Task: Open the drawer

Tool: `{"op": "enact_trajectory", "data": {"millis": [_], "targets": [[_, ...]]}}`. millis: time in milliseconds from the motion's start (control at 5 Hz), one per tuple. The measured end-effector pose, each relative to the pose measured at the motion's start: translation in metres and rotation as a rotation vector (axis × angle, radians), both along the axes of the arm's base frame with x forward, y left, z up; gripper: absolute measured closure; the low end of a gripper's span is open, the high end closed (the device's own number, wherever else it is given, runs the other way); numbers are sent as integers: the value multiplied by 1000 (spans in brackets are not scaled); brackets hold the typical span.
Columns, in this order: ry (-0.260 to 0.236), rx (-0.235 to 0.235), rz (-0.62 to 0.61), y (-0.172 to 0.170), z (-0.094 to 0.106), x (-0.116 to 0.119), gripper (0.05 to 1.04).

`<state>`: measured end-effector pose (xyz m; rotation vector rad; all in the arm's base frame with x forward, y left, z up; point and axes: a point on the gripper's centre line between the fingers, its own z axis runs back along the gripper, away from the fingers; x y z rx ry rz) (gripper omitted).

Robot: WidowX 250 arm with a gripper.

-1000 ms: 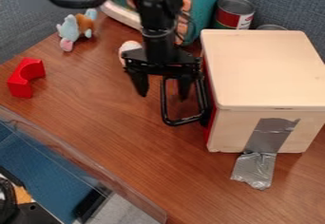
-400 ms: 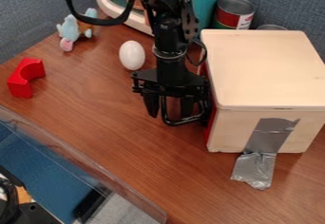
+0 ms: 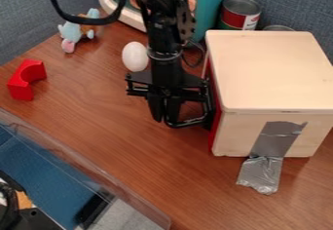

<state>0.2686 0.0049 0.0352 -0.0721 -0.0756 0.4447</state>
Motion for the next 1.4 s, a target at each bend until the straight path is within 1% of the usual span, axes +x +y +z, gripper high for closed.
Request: {"op": "enact_trajectory", "data": {"millis": [200,400,600,800,1000,1400], "targets": [[11,0,53,15,3,-10,933],[37,-10,92,29,2,-22,957],[64,-21,139,43,-1,-37,963],[67,-21,173,58,0,-50,963],[79,-26,185,64,0,-59,963],[91,-17,198,68,0,-67,968]]}}
